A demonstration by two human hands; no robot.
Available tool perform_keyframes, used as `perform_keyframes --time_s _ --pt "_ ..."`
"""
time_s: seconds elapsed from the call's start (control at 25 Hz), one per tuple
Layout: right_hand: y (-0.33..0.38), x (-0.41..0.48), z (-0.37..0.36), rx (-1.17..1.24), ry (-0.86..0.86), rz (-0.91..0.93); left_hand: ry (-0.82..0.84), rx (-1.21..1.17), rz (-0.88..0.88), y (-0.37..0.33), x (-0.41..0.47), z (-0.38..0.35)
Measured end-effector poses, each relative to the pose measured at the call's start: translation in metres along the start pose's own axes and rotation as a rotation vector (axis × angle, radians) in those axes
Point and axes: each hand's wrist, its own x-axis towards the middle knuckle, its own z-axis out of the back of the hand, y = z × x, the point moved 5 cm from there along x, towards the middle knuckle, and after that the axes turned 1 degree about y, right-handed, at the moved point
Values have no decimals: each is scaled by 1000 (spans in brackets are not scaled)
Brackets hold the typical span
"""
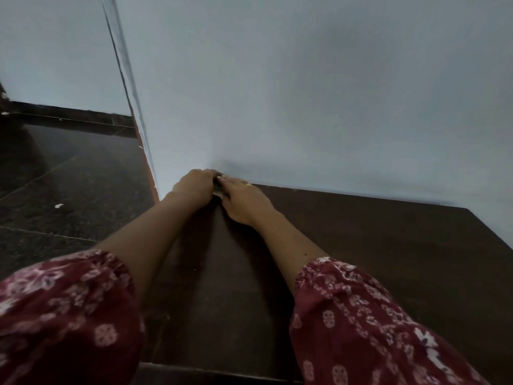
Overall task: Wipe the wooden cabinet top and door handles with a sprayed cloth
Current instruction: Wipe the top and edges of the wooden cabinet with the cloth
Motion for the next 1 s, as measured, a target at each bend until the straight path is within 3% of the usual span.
perform_keyframes --time_s 0.28,0.48,0.68,1.0 --pt "-124 -78 44 -5 -151 -218 52 -175 -209 -144 11 -58" --pt "-144 -141 55 -55 -186 -431 103 -182 -281 -202 -25 -72" --pt "-80 -164 39 -37 -167 -488 127 -85 -275 -169 -76 -50" --pt "78 -174 2 12 -22 -158 30 -14 -98 -34 -179 10"
